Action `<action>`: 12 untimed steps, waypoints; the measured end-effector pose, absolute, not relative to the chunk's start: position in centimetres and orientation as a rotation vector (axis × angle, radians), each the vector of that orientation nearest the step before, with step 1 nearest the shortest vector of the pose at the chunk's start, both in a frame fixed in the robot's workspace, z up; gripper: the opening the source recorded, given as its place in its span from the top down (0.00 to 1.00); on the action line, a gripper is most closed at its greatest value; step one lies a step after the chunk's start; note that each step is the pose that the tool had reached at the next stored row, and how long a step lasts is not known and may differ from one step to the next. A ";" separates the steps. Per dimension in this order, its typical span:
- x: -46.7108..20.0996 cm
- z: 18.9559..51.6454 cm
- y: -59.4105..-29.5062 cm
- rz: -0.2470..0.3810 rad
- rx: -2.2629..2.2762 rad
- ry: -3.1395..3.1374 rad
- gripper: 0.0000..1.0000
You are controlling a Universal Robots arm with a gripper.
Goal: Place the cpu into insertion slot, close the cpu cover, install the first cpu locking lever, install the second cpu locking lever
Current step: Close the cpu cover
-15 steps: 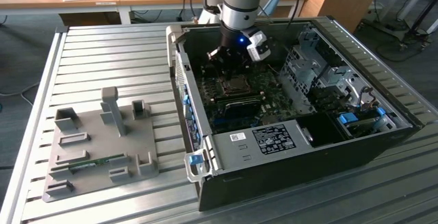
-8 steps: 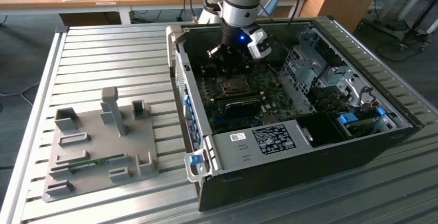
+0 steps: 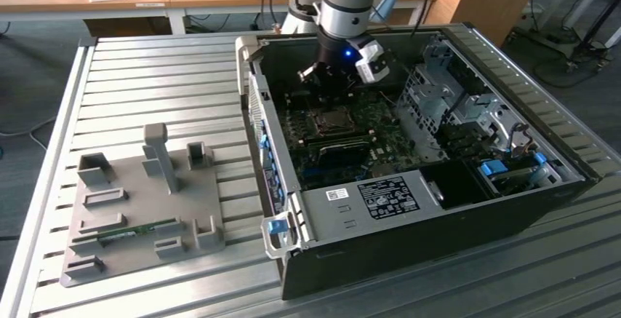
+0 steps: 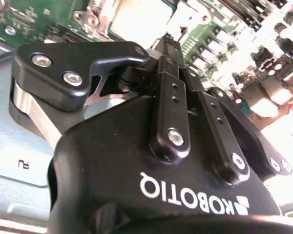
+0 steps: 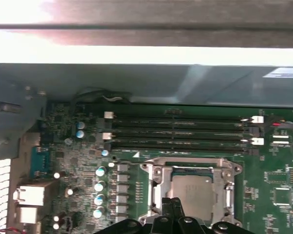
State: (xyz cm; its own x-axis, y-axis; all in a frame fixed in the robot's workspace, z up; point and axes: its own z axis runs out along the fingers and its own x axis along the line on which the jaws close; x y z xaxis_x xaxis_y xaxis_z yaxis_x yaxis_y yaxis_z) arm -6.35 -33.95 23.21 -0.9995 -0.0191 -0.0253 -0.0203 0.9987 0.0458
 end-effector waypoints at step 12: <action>-4.8 23.2 -34.0 0.070 -0.031 3.116 0.89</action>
